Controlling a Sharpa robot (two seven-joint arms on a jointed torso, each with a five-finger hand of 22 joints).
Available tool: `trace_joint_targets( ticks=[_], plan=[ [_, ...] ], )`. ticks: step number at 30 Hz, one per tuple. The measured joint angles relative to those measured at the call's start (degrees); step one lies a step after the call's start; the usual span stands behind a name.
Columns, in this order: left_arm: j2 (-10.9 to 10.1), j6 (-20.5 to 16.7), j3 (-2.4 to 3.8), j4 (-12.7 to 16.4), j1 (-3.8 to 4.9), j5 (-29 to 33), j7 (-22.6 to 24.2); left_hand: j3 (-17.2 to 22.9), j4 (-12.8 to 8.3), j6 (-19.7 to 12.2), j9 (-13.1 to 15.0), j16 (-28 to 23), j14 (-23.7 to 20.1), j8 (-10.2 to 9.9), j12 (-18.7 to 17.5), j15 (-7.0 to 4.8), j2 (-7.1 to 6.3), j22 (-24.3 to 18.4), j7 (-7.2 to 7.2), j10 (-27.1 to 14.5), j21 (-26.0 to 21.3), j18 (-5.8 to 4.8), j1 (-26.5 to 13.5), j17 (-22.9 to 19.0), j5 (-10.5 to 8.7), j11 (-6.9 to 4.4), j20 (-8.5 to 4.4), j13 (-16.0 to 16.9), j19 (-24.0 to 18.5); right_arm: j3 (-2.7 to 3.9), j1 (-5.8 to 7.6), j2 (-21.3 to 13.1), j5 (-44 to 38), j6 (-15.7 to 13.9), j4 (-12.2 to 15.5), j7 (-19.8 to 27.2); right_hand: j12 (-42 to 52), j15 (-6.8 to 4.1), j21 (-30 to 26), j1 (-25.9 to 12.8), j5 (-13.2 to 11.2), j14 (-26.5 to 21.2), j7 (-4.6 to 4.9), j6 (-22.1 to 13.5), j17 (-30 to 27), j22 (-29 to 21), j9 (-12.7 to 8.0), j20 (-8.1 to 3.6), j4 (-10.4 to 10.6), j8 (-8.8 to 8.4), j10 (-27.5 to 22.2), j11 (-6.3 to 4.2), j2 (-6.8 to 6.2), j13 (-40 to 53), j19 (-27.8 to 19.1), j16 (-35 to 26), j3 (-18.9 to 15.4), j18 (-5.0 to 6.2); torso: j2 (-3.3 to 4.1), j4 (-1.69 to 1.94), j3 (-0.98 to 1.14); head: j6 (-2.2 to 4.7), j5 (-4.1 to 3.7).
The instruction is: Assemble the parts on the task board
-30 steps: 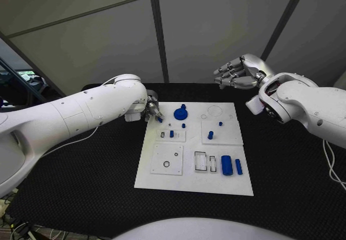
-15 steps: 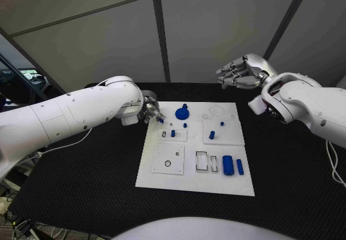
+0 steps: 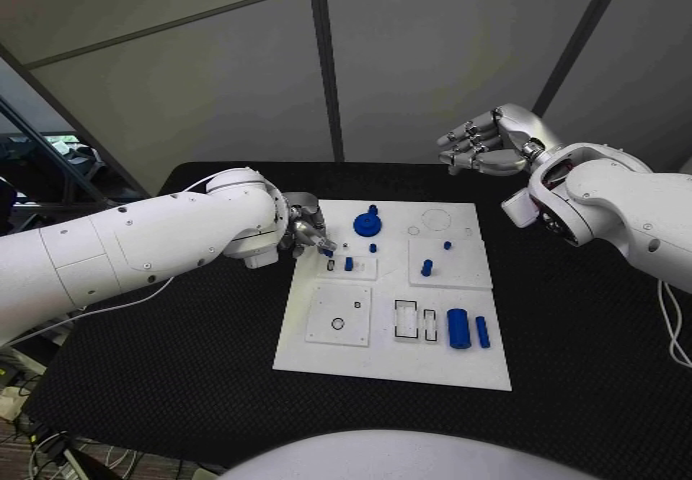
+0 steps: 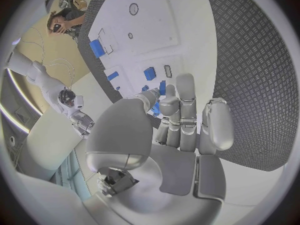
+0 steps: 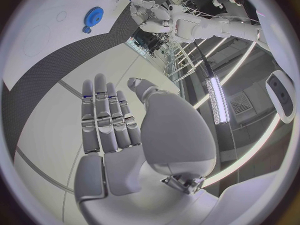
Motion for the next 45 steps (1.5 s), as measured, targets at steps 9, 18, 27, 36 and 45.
trace_joint_targets(
  ticks=[9, 18, 27, 36, 45],
  plan=[
    [0.1, -1.8, -0.02, 0.6, -0.85, -1.5, -0.3, 1.0, -0.1, 0.0, 0.0, 0.2, 0.0, 0.2, 0.0, 0.00, -0.37, 0.0, 0.00, 0.3, 0.0, 0.00, -0.4, 0.0, 0.11, -0.11, -0.13, 0.0, 0.3, 0.00, -0.01, 0.0, 0.0, 0.0, -0.1, 0.0, 0.0, 0.00, 0.0, 0.0, 0.0, 0.0, 0.00, 0.0, -0.1, -0.1, 0.0, 0.00, -0.2, 0.00, 0.0, 0.00, 0.00, -0.1, 0.0, 0.0, 0.2, 0.00, 0.06, -0.13, -0.02, 0.02, 0.11],
    [0.5, -2.2, -0.09, 0.3, -1.26, -2.1, -0.6, 1.2, 0.0, 0.2, -0.1, 0.2, 0.0, 0.2, 0.0, 0.01, -0.37, 0.0, -0.20, 0.3, 0.0, 0.00, -0.4, 0.0, 0.11, -0.10, -0.13, 0.0, 0.3, 0.00, -0.01, 0.1, 0.0, 0.0, -0.1, 0.0, 0.0, 0.00, 0.0, 0.3, 0.0, 0.0, 0.00, 0.0, -0.1, -0.1, 0.0, -0.01, -0.2, 0.00, 0.0, 0.00, -0.26, -0.1, 0.0, 0.0, 0.2, 0.00, 0.12, -0.16, -0.02, -0.23, -0.03],
    [0.6, -1.8, -0.15, 0.3, -1.59, -2.2, -0.8, 1.2, 0.0, 0.2, 0.0, 0.2, 0.1, 0.2, 0.0, 0.10, -0.52, 0.0, -0.20, 0.3, 0.0, 0.01, -0.5, 0.0, 0.10, -0.07, -0.13, 0.0, 0.3, -0.01, -0.02, 0.2, 0.0, 0.0, -0.2, 0.0, 0.0, 0.00, 0.0, 0.2, 0.0, 0.0, 0.00, 0.0, -0.1, -0.1, 0.0, -0.01, -0.2, 0.00, 0.0, 0.00, -0.25, -0.1, 0.0, 0.0, 0.2, 0.00, 0.12, -0.10, -0.03, -0.49, 0.04],
    [0.6, -1.0, -0.15, 0.4, -1.90, -2.3, -1.1, 1.5, 0.1, 0.2, 0.0, 0.2, 0.1, 0.1, 0.0, 0.06, -0.52, 0.0, -0.19, 0.3, 0.0, 0.00, -0.5, 0.0, 0.08, -0.03, -0.13, 0.0, 0.3, -0.01, -0.03, 0.2, 0.0, 0.1, -0.3, 0.1, 0.0, 0.00, 0.0, 0.2, 0.0, 0.0, 0.00, 0.0, -0.1, -0.1, 0.0, -0.01, -0.2, 0.00, 0.0, 0.00, -0.25, -0.2, 0.0, 0.0, 0.2, 0.00, 0.10, -0.09, -0.03, -0.55, 0.09],
    [0.3, -0.6, -0.11, 0.5, -1.96, -2.3, -1.2, 1.7, -0.1, 0.2, -0.1, 0.2, 0.3, 0.0, 0.0, -0.03, -1.00, 0.0, -0.19, 0.6, 0.0, 0.00, -1.0, 0.1, 0.08, -0.20, -0.13, 0.0, 0.3, -0.01, -0.03, 0.3, 0.0, 0.1, -0.4, 0.1, 0.0, 0.00, 0.0, 0.2, 0.0, 0.0, 0.00, 0.0, -0.1, -0.1, 0.0, -0.01, -0.2, 0.00, 0.0, 0.00, -0.24, -0.2, 0.0, 0.0, 0.2, 0.00, 0.09, -0.09, -0.03, -0.65, 0.15]
  ],
)
